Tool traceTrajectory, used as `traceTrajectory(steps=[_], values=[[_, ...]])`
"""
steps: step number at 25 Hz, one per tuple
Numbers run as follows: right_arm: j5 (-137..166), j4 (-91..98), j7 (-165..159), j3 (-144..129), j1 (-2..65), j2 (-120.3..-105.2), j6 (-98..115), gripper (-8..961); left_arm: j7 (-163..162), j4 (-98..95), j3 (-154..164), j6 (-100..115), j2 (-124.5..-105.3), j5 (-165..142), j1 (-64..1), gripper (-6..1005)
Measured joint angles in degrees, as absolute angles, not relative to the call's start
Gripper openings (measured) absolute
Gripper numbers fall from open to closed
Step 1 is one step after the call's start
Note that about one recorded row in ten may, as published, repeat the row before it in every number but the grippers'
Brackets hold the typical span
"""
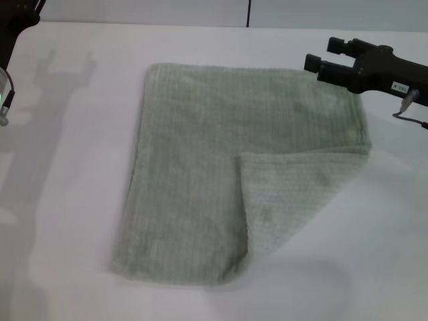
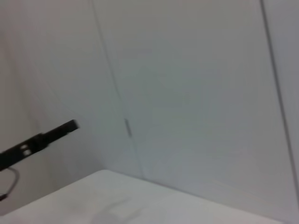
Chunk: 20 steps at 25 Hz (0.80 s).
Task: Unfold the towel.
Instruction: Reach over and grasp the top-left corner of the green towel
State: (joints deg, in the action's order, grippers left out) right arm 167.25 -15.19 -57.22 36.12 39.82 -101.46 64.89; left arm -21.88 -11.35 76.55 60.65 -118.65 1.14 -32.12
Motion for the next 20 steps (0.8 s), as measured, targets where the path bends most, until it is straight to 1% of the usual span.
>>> traceTrajectory(steps=[6, 7, 8, 9, 10, 11, 12, 13, 14, 15, 16, 17, 18, 20], values=[[167.2, -10.5, -60.0, 34.5, 41.2, -101.79, 69.7, 759, -22.2, -11.6, 77.9, 60.6, -118.85, 0.7, -32.2, 808], [167.1, -9.5, -60.0, 35.1, 41.2, -102.23, 69.8, 759, -22.1, -11.6, 78.4, 60.6, -118.92, 0.7, -32.3, 808], [167.1, -9.5, -60.0, 35.1, 41.2, -102.23, 69.8, 759, -22.1, -11.6, 78.4, 60.6, -118.92, 0.7, -32.3, 808], [167.0, -8.5, -59.5, 36.7, 41.0, -102.92, 69.6, 759, -22.1, -11.6, 79.0, 60.6, -118.98, 0.6, -32.3, 808], [167.0, -8.5, -59.5, 36.7, 41.0, -102.92, 69.6, 759, -22.1, -11.3, 79.9, 60.5, -119.01, 0.6, -32.3, 808], [166.9, -7.8, -59.1, 37.8, 40.9, -103.33, 69.5, 759, -22.1, -11.3, 80.0, 60.4, -119.02, 0.6, -32.3, 808], [166.9, -5.8, -57.8, 40.3, 40.8, -104.50, 69.4, 759, -22.2, -11.2, 80.3, 60.0, -119.08, 0.6, -32.2, 808], [166.9, -5.8, -57.8, 40.3, 40.8, -104.50, 69.4, 759, -22.2, -11.2, 80.3, 60.0, -119.08, 0.6, -32.2, 808], [166.9, -3.6, -56.3, 43.7, 40.8, -105.88, 69.3, 759, -22.3, -11.2, 80.4, 59.6, -119.11, 0.6, -32.1, 808], [166.8, -2.5, -55.4, 45.7, 40.8, -106.59, 69.2, 759, -22.3, -11.2, 80.4, 59.5, -119.11, 0.6, -32.0, 808], [166.8, -2.5, -55.4, 45.7, 40.8, -106.59, 69.2, 759, -22.3, -11.2, 80.4, 59.5, -119.11, 0.6, -32.0, 808], [166.8, -1.0, -53.3, 49.5, 40.8, -107.78, 68.5, 759, -22.4, -11.2, 80.5, 59.2, -119.09, 0.6, -31.9, 808], [166.8, -1.0, -53.3, 49.5, 40.8, -107.78, 68.5, 759, -22.4, -11.2, 80.5, 59.2, -119.09, 0.6, -31.9, 808], [166.7, -0.2, -50.8, 53.9, 40.6, -108.77, 66.5, 759, -23.0, -11.2, 81.2, 59.0, -119.06, 0.6, -31.7, 808]])
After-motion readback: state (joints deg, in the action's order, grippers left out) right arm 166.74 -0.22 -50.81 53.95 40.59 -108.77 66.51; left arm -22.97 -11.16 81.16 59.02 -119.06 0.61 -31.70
